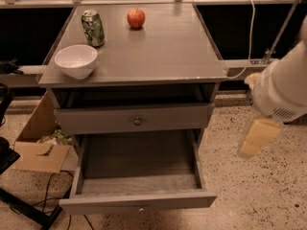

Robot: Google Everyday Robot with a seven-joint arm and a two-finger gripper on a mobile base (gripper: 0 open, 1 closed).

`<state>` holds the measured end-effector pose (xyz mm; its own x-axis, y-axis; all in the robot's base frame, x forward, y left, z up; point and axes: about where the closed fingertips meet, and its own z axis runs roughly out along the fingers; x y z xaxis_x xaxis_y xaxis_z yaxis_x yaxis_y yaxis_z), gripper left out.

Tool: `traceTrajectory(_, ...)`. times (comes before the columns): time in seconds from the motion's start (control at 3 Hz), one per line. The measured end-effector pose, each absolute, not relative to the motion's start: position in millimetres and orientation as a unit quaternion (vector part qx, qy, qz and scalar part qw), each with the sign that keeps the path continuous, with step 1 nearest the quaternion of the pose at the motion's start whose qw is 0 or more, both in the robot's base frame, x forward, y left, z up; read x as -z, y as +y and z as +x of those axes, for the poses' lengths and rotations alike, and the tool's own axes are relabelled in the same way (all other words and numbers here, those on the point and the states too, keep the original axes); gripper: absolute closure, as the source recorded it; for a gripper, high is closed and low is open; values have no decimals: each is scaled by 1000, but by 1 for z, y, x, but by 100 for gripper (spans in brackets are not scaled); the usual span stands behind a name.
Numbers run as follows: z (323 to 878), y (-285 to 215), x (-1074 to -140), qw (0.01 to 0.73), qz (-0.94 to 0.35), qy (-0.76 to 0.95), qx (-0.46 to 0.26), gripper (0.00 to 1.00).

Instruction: Close middle drawer

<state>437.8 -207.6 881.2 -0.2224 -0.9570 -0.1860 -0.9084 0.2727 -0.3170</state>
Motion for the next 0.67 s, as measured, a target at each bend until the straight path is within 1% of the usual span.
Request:
traceTrajectory(0.33,433,-198,-792,161,-589,789,66,0)
traceTrajectory(0.67,420,-194,-692,141,-580,801,44,0)
